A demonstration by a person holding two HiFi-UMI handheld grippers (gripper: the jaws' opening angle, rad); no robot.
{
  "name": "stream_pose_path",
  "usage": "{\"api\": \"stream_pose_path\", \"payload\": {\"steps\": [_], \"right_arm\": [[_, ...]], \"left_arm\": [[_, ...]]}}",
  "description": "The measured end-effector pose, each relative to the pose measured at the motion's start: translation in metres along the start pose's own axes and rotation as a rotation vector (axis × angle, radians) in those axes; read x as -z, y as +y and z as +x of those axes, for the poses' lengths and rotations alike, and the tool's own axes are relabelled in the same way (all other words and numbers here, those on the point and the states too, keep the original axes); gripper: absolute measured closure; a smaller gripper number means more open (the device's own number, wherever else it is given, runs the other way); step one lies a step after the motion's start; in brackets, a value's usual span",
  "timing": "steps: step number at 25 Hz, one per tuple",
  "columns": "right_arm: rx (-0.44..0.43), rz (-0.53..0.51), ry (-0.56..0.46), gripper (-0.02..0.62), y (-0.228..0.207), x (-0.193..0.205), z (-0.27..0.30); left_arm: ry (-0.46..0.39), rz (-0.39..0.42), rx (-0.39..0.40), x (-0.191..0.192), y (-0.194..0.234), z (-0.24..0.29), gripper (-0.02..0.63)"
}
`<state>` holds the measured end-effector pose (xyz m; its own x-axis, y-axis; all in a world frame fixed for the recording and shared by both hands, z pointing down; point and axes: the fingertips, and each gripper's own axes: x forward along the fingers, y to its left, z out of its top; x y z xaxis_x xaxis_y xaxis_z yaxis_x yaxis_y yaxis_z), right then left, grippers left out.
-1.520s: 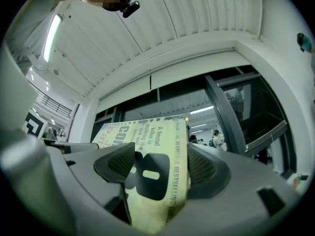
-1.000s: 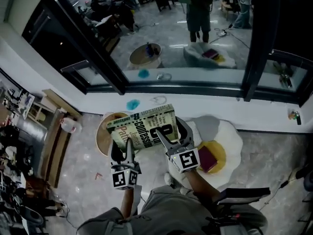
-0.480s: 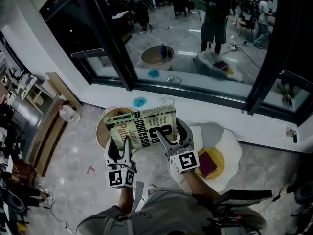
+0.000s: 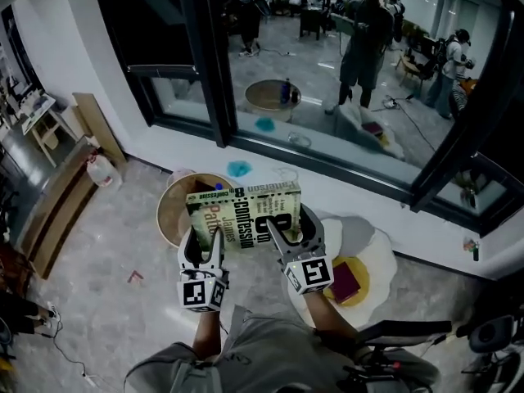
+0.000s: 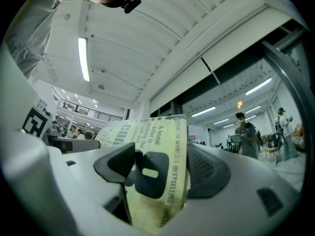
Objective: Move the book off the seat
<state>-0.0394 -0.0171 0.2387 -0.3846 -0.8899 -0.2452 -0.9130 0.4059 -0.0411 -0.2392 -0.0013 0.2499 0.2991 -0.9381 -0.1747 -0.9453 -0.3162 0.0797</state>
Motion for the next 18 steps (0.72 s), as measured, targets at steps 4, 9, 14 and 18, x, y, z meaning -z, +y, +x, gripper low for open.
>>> {"api": "stream_pose_path", "payload": {"steps": [4, 9, 14, 18], "right_arm": [[-0.006, 0.000, 0.028, 0.264, 0.032, 0.017, 0.029], [-0.017, -0.009, 0.058, 0.264, 0.075, 0.021, 0.060], [-0.069, -0.011, 0.064, 0.264, 0.115, 0.020, 0.073], [-0.127, -0.008, 0.075, 0.264, 0.134, 0.019, 0.095]], "left_arm": [[0.001, -0.027, -0.013, 0.007, 0.045, -0.002, 0.351], [0.016, -0.056, -0.029, -0.001, 0.096, -0.009, 0.351], [-0.011, -0.062, -0.072, -0.012, 0.129, -0.034, 0.353], [-0.002, -0.071, -0.138, -0.015, 0.149, -0.041, 0.353]]}}
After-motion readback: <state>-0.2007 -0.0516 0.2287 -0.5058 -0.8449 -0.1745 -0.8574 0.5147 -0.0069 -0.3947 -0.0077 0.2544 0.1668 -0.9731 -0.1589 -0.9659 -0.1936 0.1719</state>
